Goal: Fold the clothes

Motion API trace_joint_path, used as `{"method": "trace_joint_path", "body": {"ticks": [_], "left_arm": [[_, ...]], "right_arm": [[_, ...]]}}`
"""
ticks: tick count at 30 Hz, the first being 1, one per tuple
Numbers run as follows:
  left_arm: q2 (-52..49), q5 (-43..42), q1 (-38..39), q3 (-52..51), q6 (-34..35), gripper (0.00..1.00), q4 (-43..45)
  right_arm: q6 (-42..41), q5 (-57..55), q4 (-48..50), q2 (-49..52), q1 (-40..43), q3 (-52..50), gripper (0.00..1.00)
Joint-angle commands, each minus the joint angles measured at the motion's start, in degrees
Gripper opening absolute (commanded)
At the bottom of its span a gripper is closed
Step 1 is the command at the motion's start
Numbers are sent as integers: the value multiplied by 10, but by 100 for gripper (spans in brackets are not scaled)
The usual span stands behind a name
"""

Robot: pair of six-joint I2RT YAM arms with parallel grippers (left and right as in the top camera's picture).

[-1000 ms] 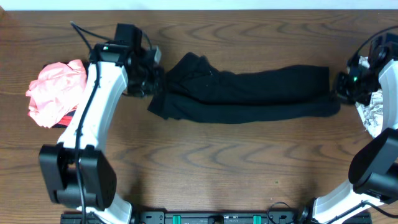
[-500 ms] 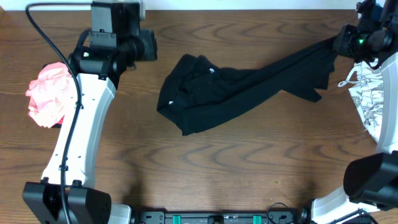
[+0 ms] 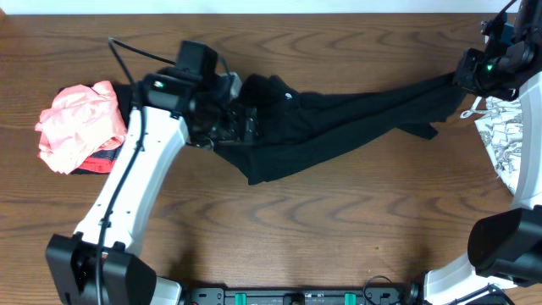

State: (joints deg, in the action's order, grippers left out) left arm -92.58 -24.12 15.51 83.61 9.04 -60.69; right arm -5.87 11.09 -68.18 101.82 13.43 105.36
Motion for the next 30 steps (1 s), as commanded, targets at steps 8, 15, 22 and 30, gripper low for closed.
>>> {"method": "trace_joint_path", "body": {"ticks": [8, 15, 22, 30], "left_arm": [[-19, -8, 3, -144, -28, 92, 139], [-32, -8, 3, -178, -39, 91, 211], [-93, -64, 3, -178, -41, 90, 245], [-104, -119, 12, -178, -40, 75, 272]], "right_arm": [[4, -6, -21, -4, 0, 4, 1], [4, -6, -22, -4, 0, 4, 1], [4, -6, -28, -4, 0, 4, 1], [4, -23, -28, -4, 0, 4, 1]]}}
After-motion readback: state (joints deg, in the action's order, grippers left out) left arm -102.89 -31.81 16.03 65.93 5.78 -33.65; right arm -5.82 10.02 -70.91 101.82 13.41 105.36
